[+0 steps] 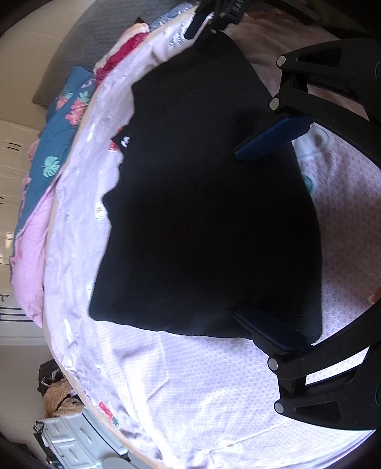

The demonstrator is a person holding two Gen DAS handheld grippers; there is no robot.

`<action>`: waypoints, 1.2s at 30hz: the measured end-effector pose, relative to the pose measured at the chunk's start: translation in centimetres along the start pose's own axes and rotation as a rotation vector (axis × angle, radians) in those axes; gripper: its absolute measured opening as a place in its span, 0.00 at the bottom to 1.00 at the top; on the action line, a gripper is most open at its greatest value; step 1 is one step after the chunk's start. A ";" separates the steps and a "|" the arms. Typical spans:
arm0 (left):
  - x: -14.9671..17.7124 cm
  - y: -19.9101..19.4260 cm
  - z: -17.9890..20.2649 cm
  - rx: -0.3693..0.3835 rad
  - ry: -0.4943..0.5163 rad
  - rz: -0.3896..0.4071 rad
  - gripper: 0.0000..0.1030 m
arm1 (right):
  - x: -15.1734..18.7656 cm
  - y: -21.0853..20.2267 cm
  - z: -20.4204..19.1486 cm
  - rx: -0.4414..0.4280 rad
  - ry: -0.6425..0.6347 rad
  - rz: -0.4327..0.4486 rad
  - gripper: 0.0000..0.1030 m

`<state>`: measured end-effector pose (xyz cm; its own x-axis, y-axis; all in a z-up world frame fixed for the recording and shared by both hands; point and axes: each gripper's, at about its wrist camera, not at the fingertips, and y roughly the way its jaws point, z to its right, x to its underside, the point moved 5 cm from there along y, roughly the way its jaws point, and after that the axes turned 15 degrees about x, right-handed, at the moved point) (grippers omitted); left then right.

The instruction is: Fold small clothes

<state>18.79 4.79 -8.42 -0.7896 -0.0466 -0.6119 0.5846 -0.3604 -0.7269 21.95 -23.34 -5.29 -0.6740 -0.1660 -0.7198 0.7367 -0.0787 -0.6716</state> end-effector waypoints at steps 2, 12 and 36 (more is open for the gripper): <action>0.5 0.2 -0.1 -0.012 0.005 -0.011 0.91 | 0.4 0.2 0.1 -0.002 0.006 -0.018 0.90; 1.5 0.2 -0.2 -0.024 0.010 -0.021 0.91 | 2.7 1.9 0.4 0.025 0.025 -0.127 0.92; 2.4 -1.1 -0.1 -0.016 0.001 0.007 0.91 | 4.5 0.6 0.0 0.064 0.000 -0.130 0.94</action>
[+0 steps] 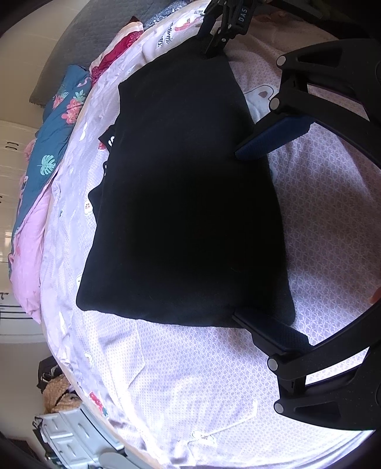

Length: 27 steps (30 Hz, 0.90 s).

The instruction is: Fold small clothes

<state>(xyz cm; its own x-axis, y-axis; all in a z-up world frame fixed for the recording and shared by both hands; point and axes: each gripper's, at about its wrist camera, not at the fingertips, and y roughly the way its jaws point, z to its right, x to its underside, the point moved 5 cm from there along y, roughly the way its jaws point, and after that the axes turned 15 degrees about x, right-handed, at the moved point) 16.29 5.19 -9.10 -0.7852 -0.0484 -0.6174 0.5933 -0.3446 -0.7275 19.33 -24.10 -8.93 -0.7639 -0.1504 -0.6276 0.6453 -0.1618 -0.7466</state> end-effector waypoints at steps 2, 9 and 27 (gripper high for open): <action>0.0 -0.5 -0.1 -0.003 -0.009 0.013 0.91 | -0.1 -0.2 0.0 0.000 0.002 0.005 0.94; -0.3 -2.3 -1.4 -0.014 -0.052 0.065 0.91 | -0.3 -1.9 -1.0 -0.027 -0.021 0.048 0.94; -0.8 -5.0 -6.6 -0.116 -0.174 0.132 0.91 | -0.7 -5.9 -11.3 -0.123 -0.237 0.156 0.95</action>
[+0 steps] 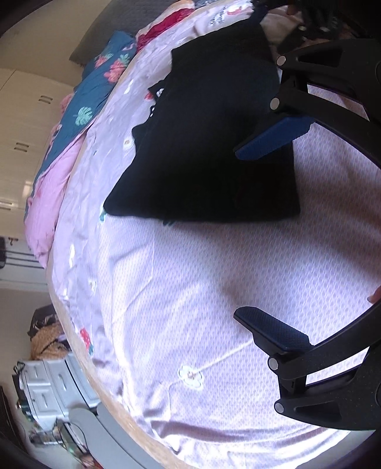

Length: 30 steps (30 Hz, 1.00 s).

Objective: Fold small clothes
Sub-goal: 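Grasp the shirt end with the right gripper while the left gripper grasps beside it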

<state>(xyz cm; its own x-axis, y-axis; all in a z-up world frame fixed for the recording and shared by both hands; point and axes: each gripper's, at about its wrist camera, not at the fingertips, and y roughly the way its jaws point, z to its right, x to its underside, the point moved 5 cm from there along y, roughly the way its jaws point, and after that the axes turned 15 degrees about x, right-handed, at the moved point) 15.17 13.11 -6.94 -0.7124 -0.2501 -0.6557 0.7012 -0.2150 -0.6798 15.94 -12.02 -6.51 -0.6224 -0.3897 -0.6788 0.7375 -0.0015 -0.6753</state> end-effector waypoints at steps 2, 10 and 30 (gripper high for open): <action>-0.2 -0.2 -0.6 -0.004 -0.017 0.006 0.91 | -0.3 -0.1 -1.5 -0.009 -0.031 0.010 0.95; -0.7 -0.5 -2.3 -0.027 -0.054 0.020 0.91 | -1.5 -0.3 -6.7 -0.017 -0.149 0.061 0.95; -2.8 -0.1 -4.2 -0.085 -0.072 0.028 0.91 | -4.3 2.5 -13.9 0.012 -0.309 0.111 0.96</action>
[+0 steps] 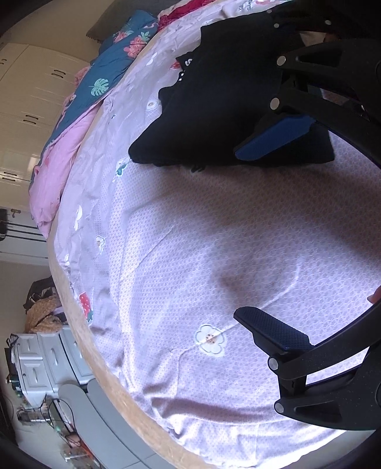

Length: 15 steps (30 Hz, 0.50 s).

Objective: Fold small clothes
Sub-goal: 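Grasp the shirt end with the right gripper while the left gripper grasps beside it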

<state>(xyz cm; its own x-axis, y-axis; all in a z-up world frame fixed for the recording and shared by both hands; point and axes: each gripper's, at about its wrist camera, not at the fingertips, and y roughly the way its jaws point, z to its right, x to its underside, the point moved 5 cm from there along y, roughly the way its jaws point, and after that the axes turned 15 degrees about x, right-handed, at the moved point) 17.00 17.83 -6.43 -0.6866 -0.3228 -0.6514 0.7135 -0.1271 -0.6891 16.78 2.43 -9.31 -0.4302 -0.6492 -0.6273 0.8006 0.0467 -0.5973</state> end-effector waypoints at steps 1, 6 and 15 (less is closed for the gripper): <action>-0.3 0.1 0.0 -0.003 0.000 0.001 0.91 | -0.3 0.3 -0.1 0.000 0.000 -0.002 0.96; -1.6 0.9 0.4 -0.003 0.016 -0.012 0.91 | -1.7 1.5 -0.5 0.013 -0.011 0.009 0.96; -4.2 4.3 2.3 0.094 -0.001 -0.076 0.91 | -2.2 0.7 0.7 0.014 0.028 0.088 0.71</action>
<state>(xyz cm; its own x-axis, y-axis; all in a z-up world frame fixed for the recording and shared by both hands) 23.28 16.52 -5.95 -0.7395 -0.3096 -0.5978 0.6689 -0.2384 -0.7040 18.60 3.35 -7.97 -0.3690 -0.6213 -0.6913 0.8415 0.0925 -0.5323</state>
